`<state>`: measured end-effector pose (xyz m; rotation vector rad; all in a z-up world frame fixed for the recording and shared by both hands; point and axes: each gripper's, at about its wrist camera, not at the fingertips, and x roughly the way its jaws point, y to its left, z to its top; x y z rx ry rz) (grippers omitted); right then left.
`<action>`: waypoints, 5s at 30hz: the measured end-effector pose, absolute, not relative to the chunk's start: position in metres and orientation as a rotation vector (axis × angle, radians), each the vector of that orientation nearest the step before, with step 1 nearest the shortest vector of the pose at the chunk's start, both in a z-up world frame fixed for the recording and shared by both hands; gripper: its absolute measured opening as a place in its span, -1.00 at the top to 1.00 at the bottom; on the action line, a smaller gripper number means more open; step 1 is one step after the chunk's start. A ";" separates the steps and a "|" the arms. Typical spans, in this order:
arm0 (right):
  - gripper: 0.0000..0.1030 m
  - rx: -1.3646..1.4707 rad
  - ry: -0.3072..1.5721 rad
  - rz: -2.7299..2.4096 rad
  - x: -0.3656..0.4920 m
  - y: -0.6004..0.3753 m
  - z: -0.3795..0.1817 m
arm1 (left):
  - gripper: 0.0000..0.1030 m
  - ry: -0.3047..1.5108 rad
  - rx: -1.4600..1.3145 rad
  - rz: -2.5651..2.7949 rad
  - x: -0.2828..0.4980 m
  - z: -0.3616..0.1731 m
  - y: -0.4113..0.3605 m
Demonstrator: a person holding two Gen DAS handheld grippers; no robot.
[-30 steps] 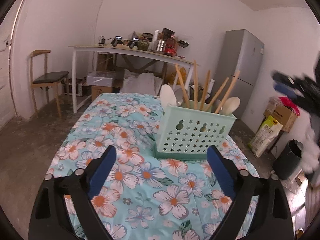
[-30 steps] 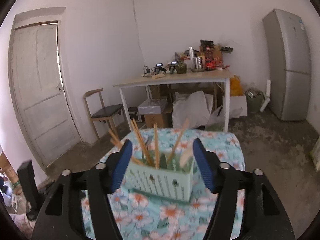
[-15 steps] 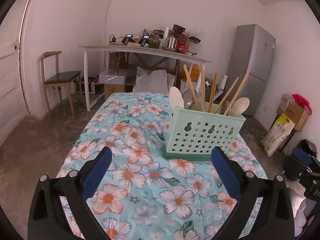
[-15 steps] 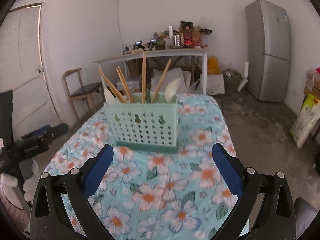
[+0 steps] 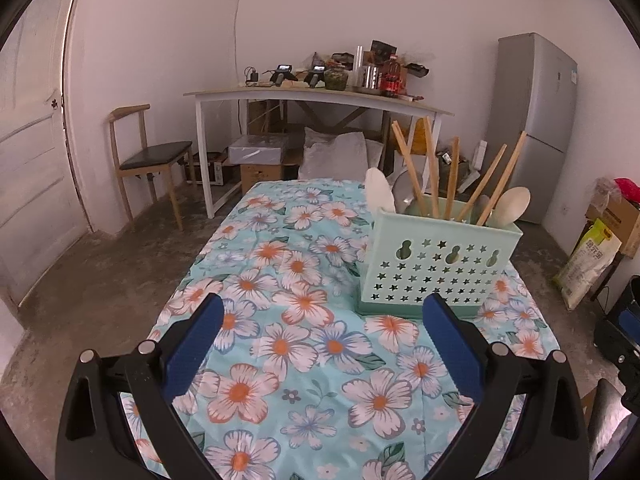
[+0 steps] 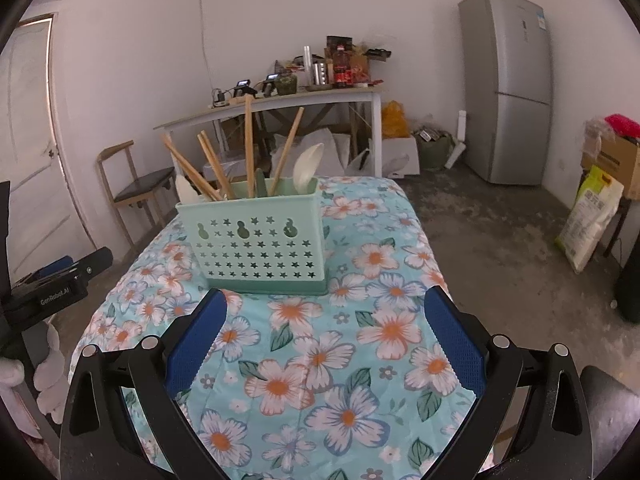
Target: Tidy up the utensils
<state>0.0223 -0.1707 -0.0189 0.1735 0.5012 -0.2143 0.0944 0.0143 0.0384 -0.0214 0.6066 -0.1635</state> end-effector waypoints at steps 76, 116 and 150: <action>-0.85 0.134 0.520 -0.220 0.038 -0.174 -0.014 | -0.89 0.673 0.025 -0.065 0.108 0.027 0.001; -0.85 0.132 0.529 -0.197 0.043 -0.167 -0.011 | -0.89 0.673 0.012 -0.045 0.107 0.030 0.004; -0.85 0.120 0.541 -0.178 0.046 -0.160 -0.012 | -0.89 0.673 0.006 -0.040 0.108 0.029 0.007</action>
